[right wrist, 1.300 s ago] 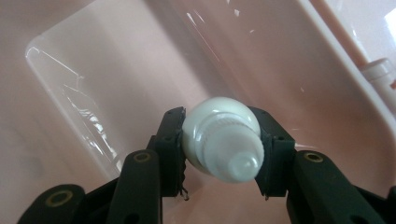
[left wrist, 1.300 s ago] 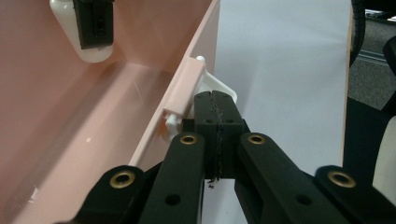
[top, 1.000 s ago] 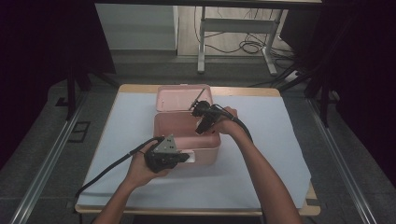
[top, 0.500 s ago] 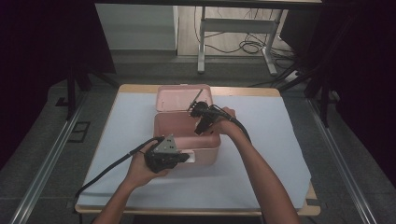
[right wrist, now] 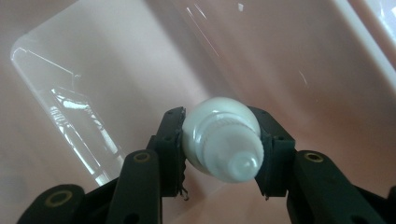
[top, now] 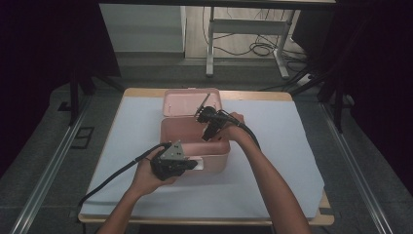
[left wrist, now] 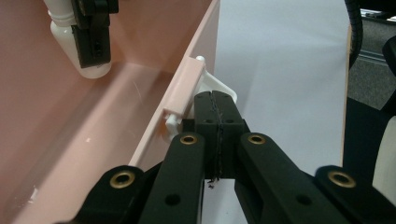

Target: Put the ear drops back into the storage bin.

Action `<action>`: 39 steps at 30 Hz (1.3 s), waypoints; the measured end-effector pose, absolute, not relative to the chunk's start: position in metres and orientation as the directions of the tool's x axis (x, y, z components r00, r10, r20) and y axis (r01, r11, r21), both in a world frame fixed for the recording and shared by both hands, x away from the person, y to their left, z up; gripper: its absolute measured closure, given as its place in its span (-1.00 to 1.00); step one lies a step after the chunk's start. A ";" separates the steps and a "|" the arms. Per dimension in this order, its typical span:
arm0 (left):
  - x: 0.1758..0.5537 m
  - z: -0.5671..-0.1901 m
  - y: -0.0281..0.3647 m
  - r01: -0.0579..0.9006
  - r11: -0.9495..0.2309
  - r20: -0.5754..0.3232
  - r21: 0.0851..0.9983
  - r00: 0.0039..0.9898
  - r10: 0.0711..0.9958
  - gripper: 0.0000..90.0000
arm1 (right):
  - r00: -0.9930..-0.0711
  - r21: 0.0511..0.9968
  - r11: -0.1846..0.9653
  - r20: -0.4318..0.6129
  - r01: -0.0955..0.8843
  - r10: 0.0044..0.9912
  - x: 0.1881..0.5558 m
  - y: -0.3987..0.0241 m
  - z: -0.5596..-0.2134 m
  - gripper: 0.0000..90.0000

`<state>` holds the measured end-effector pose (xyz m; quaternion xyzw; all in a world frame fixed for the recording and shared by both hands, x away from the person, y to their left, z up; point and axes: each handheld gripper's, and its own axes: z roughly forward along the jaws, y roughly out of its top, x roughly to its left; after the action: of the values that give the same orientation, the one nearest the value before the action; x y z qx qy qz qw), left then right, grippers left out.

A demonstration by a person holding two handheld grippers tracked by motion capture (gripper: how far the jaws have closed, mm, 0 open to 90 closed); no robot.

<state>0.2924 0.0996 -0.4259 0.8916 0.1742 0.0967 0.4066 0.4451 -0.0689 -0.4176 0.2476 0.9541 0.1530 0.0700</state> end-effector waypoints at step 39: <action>0.292 -0.426 0.099 0.230 -0.609 0.033 0.759 0.921 0.389 1.00 | -0.864 0.298 0.847 -0.118 0.440 0.490 0.446 -0.065 -0.423 0.36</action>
<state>0.2922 0.0995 -0.4260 0.8917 0.1736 0.0979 0.4065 0.4465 -0.0645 -0.4226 0.2430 0.9563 0.1318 0.0952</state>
